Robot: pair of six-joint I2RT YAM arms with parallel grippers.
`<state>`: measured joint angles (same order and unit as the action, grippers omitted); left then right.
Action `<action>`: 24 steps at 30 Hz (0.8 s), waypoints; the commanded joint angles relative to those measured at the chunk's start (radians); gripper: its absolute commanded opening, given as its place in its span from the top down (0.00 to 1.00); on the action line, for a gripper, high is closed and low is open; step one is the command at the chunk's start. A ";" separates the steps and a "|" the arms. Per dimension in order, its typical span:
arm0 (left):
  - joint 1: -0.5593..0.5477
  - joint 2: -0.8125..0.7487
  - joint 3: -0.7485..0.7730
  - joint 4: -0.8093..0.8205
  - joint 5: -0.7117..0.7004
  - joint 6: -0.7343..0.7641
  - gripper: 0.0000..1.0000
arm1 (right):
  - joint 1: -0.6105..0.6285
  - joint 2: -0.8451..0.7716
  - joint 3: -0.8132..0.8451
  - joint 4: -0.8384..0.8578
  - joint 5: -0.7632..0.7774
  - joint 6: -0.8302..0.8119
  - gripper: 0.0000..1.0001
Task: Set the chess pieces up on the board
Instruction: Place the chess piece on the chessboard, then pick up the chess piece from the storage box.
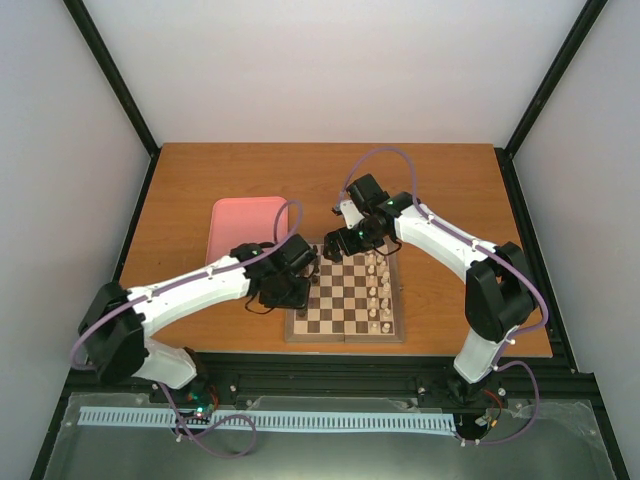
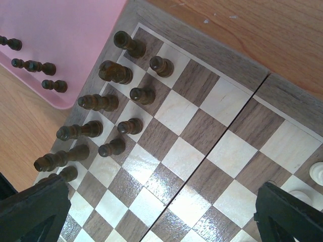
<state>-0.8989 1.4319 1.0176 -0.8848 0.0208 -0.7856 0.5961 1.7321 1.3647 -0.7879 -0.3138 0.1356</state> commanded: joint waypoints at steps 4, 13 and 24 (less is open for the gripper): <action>0.003 -0.141 0.125 -0.196 -0.152 0.044 0.36 | -0.007 -0.042 0.019 0.015 -0.011 -0.014 0.00; 0.461 -0.275 -0.046 -0.242 -0.135 0.040 0.36 | -0.007 -0.024 0.051 0.009 -0.022 -0.026 0.00; 0.796 -0.119 -0.106 -0.099 -0.057 0.142 0.40 | -0.007 -0.003 0.077 -0.006 -0.028 -0.037 0.00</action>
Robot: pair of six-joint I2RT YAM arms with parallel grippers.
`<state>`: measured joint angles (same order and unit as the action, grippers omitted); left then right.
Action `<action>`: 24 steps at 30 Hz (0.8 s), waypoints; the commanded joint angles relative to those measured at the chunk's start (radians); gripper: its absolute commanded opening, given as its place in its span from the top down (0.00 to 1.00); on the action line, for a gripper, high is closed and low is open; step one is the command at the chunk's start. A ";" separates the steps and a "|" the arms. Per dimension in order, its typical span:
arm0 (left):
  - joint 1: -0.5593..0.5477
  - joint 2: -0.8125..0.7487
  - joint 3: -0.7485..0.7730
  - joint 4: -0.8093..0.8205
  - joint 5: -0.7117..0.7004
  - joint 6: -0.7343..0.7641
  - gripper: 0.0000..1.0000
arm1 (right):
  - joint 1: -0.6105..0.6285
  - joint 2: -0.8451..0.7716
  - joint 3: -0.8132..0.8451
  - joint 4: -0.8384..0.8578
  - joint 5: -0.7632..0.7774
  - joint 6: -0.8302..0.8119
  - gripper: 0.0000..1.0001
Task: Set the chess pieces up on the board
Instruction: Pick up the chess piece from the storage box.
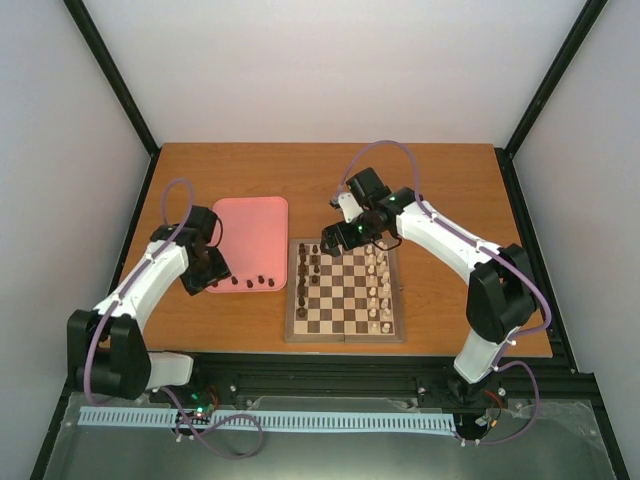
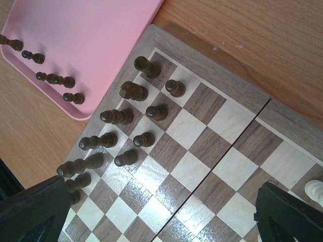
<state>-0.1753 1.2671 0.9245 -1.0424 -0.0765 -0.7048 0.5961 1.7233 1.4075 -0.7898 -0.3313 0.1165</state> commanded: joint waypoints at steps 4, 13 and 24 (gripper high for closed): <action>0.147 0.080 -0.025 0.090 0.054 0.089 0.43 | -0.008 0.016 0.040 -0.008 -0.005 -0.021 0.00; 0.172 0.170 -0.014 0.157 0.110 0.105 0.46 | -0.007 0.039 0.057 -0.008 -0.016 -0.017 0.00; 0.173 0.257 0.009 0.208 0.128 0.092 0.56 | -0.007 0.044 0.059 -0.017 -0.014 -0.023 0.00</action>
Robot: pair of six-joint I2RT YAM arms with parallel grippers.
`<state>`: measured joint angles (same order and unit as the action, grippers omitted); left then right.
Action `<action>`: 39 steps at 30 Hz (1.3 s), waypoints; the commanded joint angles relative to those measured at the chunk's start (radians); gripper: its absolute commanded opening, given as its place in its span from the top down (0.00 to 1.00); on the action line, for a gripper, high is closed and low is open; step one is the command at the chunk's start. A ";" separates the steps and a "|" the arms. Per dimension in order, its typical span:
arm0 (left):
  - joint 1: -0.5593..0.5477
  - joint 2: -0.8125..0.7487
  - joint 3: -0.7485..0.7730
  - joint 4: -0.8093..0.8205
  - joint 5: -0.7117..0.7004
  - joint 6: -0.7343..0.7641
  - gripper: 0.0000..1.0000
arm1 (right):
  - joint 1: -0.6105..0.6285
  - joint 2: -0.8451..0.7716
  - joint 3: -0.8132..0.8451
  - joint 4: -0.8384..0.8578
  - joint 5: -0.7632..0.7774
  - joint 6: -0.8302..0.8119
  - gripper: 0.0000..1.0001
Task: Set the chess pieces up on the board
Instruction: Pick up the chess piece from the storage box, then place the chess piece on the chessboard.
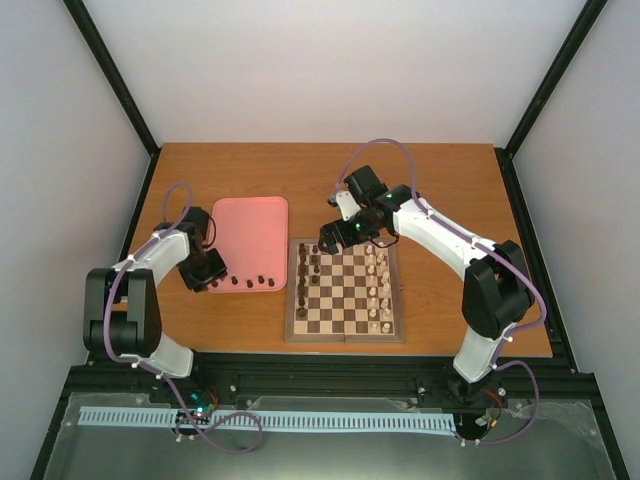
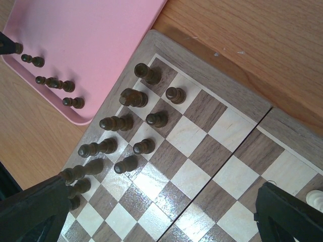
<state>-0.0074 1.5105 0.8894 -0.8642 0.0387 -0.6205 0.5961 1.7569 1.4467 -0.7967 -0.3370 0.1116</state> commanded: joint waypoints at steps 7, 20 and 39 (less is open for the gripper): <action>0.005 0.037 0.058 0.035 -0.001 0.016 0.68 | -0.007 0.006 0.011 -0.011 -0.010 -0.021 0.00; 0.004 -0.025 0.076 -0.042 -0.016 0.035 0.99 | -0.007 -0.001 0.006 -0.012 -0.016 -0.023 0.00; -0.724 -0.404 0.027 -0.199 0.161 -0.212 0.99 | -0.007 0.008 -0.001 0.007 0.033 -0.012 0.00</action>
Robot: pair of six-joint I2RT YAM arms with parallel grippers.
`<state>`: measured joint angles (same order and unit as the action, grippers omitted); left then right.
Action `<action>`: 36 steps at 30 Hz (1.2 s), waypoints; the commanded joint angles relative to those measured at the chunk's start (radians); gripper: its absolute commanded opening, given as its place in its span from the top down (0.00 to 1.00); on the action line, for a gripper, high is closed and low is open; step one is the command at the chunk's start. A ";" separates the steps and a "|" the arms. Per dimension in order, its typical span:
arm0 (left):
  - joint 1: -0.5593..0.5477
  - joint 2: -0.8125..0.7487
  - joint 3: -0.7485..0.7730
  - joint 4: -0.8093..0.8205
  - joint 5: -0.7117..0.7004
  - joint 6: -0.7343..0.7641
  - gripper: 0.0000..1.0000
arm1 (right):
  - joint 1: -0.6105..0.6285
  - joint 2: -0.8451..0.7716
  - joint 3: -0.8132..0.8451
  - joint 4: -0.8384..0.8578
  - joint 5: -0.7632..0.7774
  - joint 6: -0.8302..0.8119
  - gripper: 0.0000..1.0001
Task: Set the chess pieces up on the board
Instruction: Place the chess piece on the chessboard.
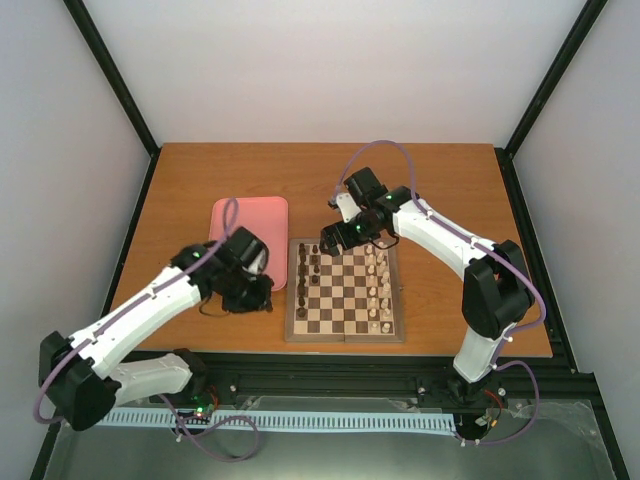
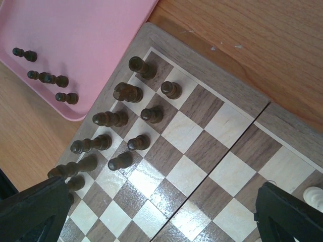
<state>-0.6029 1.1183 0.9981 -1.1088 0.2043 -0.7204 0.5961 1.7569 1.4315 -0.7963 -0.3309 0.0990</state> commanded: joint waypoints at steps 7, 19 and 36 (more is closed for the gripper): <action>-0.262 0.088 -0.131 0.217 -0.073 -0.169 0.99 | -0.007 0.029 0.026 0.011 0.025 0.006 0.00; -0.320 0.299 0.004 0.243 -0.095 -0.111 0.99 | -0.007 0.017 0.036 0.007 0.030 0.004 0.00; -0.359 0.266 -0.084 0.277 -0.051 -0.140 0.99 | -0.007 0.015 0.000 0.034 0.009 0.016 0.00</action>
<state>-0.9302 1.4006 0.9188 -0.8577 0.1406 -0.8455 0.5961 1.7733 1.4353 -0.7879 -0.3107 0.1020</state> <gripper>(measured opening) 0.122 1.000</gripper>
